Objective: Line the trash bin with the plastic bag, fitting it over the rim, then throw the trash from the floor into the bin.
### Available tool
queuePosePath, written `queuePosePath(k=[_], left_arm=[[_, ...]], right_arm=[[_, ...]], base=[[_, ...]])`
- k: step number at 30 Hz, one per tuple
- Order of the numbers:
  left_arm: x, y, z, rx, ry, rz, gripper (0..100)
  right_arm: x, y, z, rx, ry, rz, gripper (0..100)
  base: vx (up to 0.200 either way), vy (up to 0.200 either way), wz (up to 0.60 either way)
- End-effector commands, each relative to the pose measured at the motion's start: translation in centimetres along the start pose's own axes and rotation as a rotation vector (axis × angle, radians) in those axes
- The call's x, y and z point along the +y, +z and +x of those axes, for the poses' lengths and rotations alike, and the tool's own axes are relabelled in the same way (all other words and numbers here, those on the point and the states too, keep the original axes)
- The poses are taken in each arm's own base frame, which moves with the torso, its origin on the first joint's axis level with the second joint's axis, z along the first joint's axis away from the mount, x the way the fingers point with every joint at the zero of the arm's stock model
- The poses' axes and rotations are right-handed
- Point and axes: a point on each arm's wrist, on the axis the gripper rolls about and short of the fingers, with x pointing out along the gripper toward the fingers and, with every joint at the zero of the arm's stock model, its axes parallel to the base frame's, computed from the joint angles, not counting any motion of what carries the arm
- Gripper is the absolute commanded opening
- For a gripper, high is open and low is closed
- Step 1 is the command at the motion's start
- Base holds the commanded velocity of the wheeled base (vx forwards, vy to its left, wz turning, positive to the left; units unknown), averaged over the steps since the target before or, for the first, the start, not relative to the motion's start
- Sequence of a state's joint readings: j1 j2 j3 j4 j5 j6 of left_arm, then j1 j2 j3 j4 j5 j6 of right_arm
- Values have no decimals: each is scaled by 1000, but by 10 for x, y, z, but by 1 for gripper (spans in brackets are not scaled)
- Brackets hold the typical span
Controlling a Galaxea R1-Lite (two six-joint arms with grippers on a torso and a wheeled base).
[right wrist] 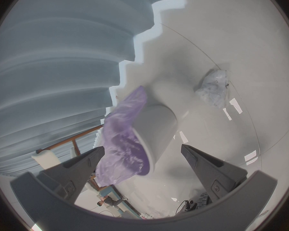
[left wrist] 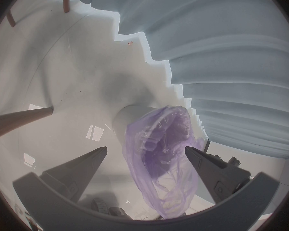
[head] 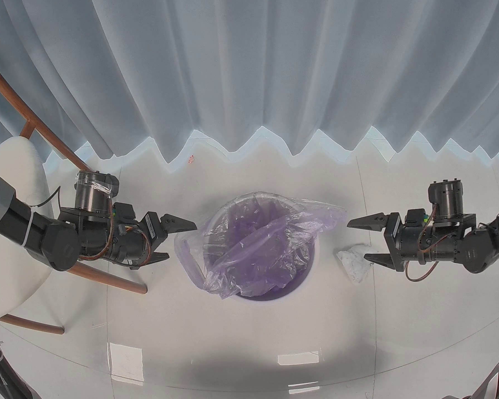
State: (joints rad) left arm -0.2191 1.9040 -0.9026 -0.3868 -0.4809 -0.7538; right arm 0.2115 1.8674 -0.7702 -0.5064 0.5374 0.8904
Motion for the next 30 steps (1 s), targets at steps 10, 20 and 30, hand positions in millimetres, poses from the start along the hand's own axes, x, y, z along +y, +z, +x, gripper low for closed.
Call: queuePosePath(k=[10,20,30], left_arm=[[-7,-21,-24,1,-15,21,100],[-24,-39,-56,-17,-77,64,100],[-30,-50,-60,5,-96,88,100]], right_arm=[[61,-58,-38,125,146,-36,100],[101,-80,-24,238,214,-56,100],[109,-65,31,305,115,87,100]], base=[[0,0,0],[0,0,0],[0,0,0]])
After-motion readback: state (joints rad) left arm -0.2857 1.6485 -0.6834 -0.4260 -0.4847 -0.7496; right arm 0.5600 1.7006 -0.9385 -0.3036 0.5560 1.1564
